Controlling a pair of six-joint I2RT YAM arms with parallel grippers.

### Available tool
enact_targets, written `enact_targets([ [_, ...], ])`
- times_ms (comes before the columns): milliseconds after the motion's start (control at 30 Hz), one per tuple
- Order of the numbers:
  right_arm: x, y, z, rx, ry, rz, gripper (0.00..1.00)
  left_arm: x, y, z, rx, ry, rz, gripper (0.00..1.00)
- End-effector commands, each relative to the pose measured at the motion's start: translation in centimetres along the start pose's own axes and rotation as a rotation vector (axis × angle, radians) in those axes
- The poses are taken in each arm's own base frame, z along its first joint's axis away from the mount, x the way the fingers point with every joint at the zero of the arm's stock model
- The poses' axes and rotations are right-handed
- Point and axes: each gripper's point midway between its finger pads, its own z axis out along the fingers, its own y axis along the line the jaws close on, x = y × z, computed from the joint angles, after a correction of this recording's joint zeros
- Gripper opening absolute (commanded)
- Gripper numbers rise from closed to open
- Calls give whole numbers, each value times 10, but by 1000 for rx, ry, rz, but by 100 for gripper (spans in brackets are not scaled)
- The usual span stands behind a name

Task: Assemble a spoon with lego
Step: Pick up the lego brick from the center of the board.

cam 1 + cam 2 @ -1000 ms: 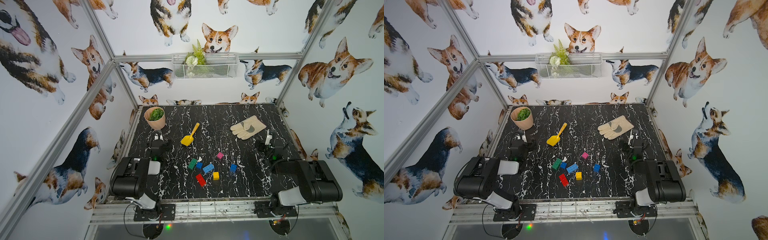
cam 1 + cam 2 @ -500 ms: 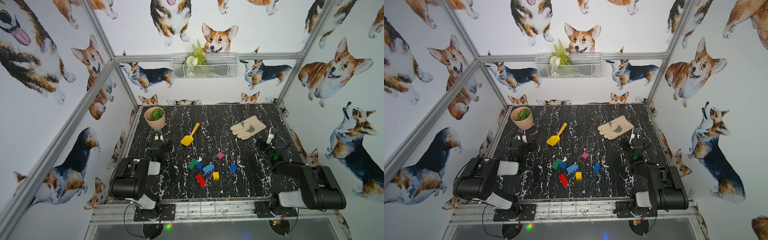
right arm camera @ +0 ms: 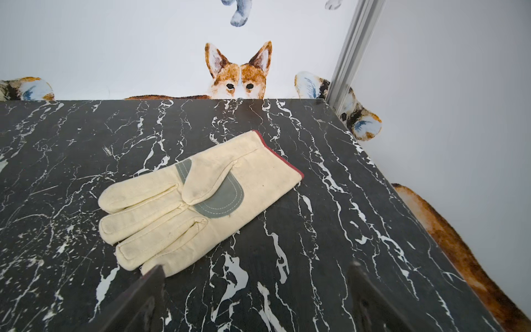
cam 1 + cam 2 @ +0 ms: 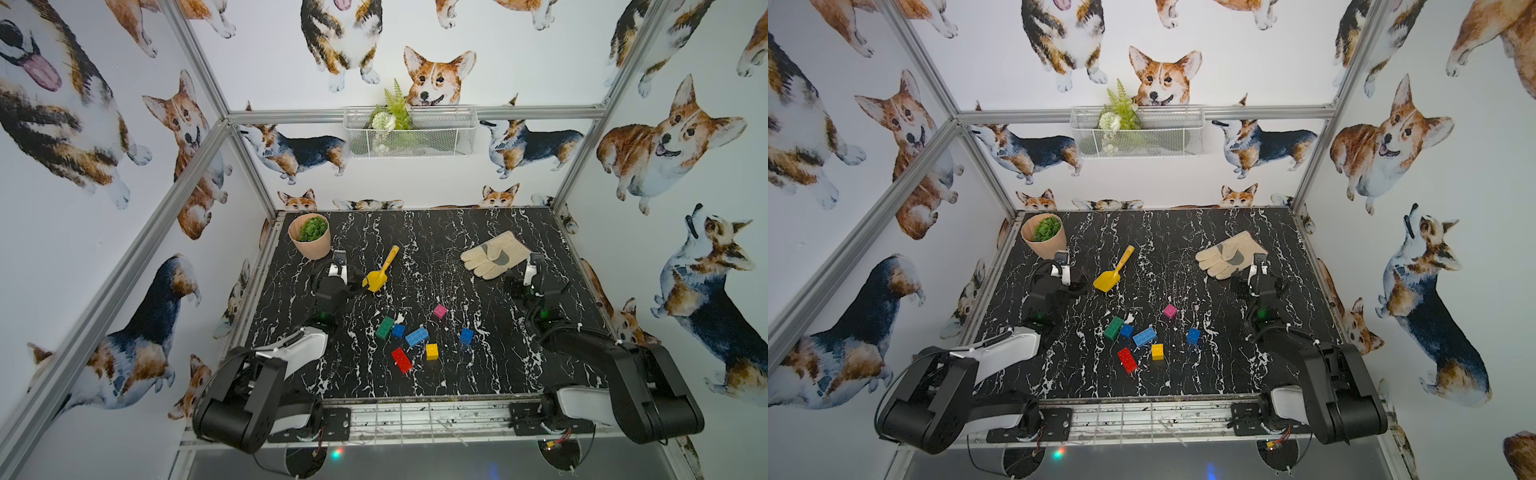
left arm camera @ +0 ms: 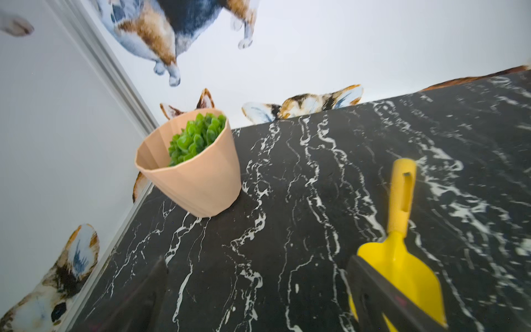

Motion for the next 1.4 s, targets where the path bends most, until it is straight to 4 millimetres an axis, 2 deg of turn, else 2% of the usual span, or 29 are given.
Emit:
enact_targets([
  [0, -2, 7, -13, 10, 84, -12, 100, -17, -12, -16, 28, 41, -10, 100],
  [100, -16, 28, -34, -42, 121, 13, 100, -41, -20, -30, 80, 152, -167, 100],
  [133, -19, 40, -41, -93, 150, 22, 100, -45, -23, -35, 100, 205, -235, 100],
  [200, -18, 58, -54, -160, 222, 42, 100, -49, -39, -47, 196, 295, -316, 100],
  [233, -18, 71, -62, -204, 262, 40, 99, -40, -48, -54, 231, 355, -350, 100],
  [267, -14, 82, -71, -238, 308, 31, 99, -52, -56, -61, 279, 371, -391, 100],
  [367, 3, 114, -100, -332, 464, -8, 100, -33, -78, -82, 352, 484, -422, 100],
  [467, 24, 132, -126, -350, 604, -41, 100, -19, -94, -107, 397, 545, -394, 100],
  [500, 31, 138, -137, -358, 635, -54, 100, -8, -97, -117, 404, 564, -369, 100],
  [600, 52, 147, -160, -362, 707, -75, 100, 9, -97, -140, 397, 573, -329, 100],
  [700, 76, 146, -174, -340, 771, -89, 99, 20, -95, -160, 420, 576, -351, 100],
  [867, 101, 146, -189, -331, 834, -41, 93, 34, -99, -180, 460, 583, -352, 100],
  [967, 110, 137, -189, -275, 849, -20, 91, 44, -101, -186, 466, 591, -343, 100],
  [1100, 109, 138, -184, -236, 827, 53, 86, 47, -104, -192, 494, 580, -348, 100],
  [1367, 114, 160, -172, -198, 845, 138, 72, 50, -98, -197, 507, 571, -346, 100],
])
